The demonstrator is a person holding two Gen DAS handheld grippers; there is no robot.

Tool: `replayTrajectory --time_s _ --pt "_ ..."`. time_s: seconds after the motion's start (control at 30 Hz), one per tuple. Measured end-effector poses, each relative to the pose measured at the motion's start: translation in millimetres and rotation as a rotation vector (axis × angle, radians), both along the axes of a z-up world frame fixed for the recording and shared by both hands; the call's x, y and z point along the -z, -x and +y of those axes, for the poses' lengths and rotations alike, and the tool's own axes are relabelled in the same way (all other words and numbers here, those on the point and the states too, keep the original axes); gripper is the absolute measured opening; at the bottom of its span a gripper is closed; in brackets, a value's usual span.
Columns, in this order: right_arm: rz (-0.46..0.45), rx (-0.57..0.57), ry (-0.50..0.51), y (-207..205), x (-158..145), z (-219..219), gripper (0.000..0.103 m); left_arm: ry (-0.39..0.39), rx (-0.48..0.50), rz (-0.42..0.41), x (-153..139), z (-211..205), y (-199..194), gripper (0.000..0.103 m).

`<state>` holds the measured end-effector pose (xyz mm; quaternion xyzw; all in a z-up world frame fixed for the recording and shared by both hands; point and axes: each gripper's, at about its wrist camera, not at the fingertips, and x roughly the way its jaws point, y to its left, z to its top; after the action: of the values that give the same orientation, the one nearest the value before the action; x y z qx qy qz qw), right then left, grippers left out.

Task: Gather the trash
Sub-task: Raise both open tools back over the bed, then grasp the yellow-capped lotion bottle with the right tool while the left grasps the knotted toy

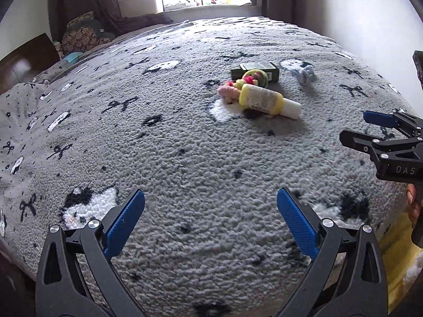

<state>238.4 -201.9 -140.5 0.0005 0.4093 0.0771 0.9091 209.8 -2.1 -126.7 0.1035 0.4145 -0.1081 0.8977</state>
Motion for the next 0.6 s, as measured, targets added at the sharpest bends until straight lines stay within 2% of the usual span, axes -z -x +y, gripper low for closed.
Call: replayTrajectory --time_s 0.13,0.37,0.43,0.47,0.53,0.57,0.6 --pt "0.026 -0.058 -0.053 -39 1 24 0.088 -0.02 -0.025 0.004 1 10 -19 0.095" --pt "0.055 -0.124 -0.004 -87 7 70 0.087 0.001 -0.048 0.021 3 24 -32 0.095" --pt "0.078 -0.137 0.017 -96 12 77 0.073 0.003 -0.049 0.026 5 24 -33 0.095" --pt "0.094 -0.146 0.023 -99 16 78 0.062 0.0 -0.05 0.025 5 24 -33 0.095" --pt "0.09 -0.164 0.011 -98 16 75 0.05 -0.005 -0.043 0.019 4 20 -34 0.095" --pt "0.084 -0.163 0.016 -95 14 72 0.038 -0.004 -0.038 0.015 3 17 -35 0.095" --pt "0.081 -0.16 0.015 -93 13 69 0.038 -0.002 -0.031 0.009 1 14 -36 0.095"
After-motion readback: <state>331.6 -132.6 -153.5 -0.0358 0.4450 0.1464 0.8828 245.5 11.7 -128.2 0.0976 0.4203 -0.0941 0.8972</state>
